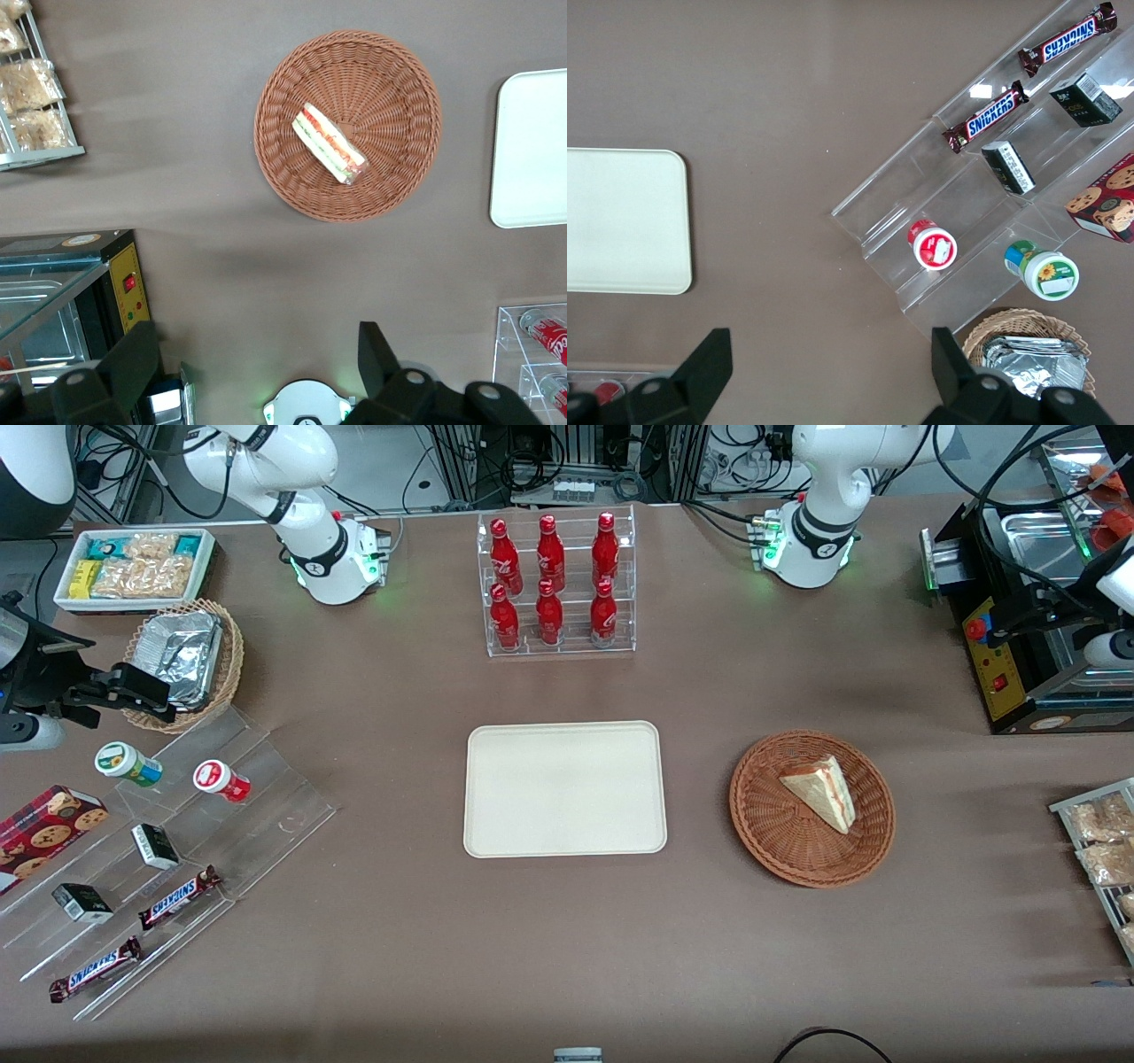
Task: Place sandwich from basket to tray
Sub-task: 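Move the left gripper from rest toward the wicker basket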
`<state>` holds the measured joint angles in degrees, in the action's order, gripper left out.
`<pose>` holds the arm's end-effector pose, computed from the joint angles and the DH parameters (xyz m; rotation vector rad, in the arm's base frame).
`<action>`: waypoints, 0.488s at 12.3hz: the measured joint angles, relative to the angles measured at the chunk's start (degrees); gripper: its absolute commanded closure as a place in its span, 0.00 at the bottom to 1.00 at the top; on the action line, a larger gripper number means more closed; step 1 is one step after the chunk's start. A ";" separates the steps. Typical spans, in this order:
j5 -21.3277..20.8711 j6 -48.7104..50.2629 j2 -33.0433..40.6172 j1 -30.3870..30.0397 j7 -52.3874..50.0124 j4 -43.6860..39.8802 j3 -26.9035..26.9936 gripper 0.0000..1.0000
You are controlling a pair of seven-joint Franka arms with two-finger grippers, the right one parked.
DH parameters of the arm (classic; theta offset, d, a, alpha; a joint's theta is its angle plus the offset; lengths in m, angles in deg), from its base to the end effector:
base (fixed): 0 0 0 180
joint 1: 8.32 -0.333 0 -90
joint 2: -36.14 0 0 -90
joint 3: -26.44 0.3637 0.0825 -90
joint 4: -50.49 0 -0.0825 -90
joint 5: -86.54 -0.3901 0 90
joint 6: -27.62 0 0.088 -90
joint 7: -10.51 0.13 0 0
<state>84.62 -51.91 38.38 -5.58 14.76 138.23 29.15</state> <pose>0.5247 0.0052 0.6741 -3.1078 0.1095 0.1639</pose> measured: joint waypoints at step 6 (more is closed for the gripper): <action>0.00 -0.06 -1.47 -0.01 -2.71 1.01 -1.37 0.00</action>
<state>84.62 -51.97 36.91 -5.59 12.05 139.24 27.78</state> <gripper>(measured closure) 0.000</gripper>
